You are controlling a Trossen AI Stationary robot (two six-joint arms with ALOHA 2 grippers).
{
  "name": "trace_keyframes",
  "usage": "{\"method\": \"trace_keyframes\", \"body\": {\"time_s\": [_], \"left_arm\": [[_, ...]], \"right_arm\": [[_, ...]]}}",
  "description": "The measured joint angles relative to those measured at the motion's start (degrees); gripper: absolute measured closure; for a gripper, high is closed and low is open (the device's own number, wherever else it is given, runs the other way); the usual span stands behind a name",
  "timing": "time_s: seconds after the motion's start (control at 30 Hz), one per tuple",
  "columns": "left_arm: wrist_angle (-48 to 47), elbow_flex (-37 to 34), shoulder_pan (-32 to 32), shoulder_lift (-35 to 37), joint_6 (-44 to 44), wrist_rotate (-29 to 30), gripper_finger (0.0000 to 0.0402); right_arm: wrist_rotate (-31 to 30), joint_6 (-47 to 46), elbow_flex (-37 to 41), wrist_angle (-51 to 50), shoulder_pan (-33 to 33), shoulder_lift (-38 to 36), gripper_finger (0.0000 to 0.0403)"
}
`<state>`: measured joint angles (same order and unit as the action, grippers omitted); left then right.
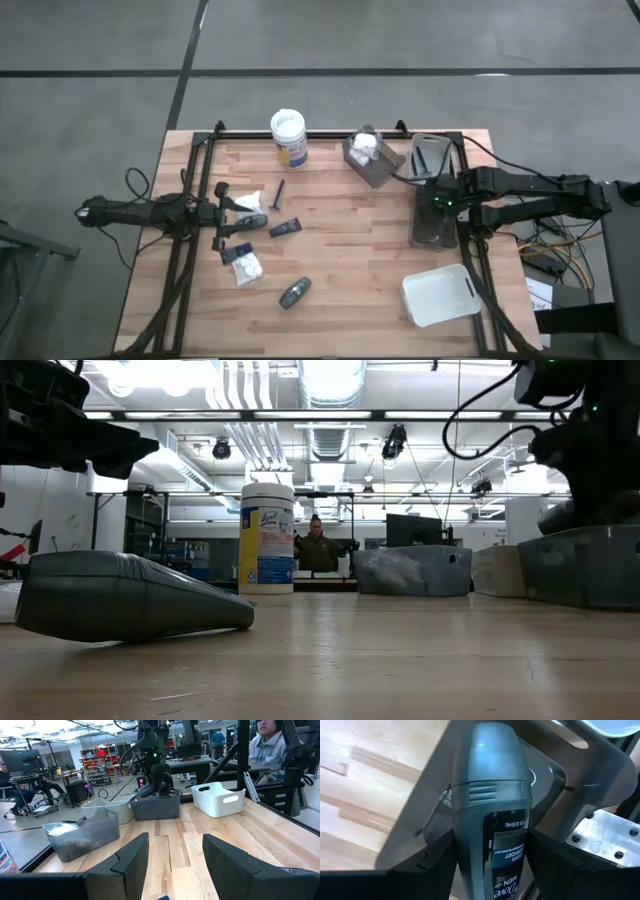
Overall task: Pick & Place Travel size toiletries
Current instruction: Put the middle gray deodorant into the bottom black bin, then put the bottom gray deodorant into the bottom black bin
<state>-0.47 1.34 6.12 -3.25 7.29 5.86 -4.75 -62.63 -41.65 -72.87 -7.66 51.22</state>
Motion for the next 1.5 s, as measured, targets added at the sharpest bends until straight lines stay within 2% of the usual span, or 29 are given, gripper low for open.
{"method": "trace_keyframes", "body": {"time_s": [0.27,0.6,1.0,1.5], "left_arm": [[0.0,0.0,0.0,0.0,0.0,0.0,0.0209],[0.0,0.0,0.0,0.0,0.0,0.0,0.0209],[0.0,0.0,0.0,0.0,0.0,0.0,0.0209],[0.0,0.0,0.0,0.0,0.0,0.0,0.0209]], "right_arm": [[-1.8,1.1,1.4,1.7,0.0,3.6,0.0201],[-3.2,-2.0,1.6,2.8,0.0,9.7,0.0181],[-3.3,0.6,1.6,6.2,0.0,19.1,0.0201],[-2.4,3.1,1.6,9.2,0.0,24.3,0.0164]]}}
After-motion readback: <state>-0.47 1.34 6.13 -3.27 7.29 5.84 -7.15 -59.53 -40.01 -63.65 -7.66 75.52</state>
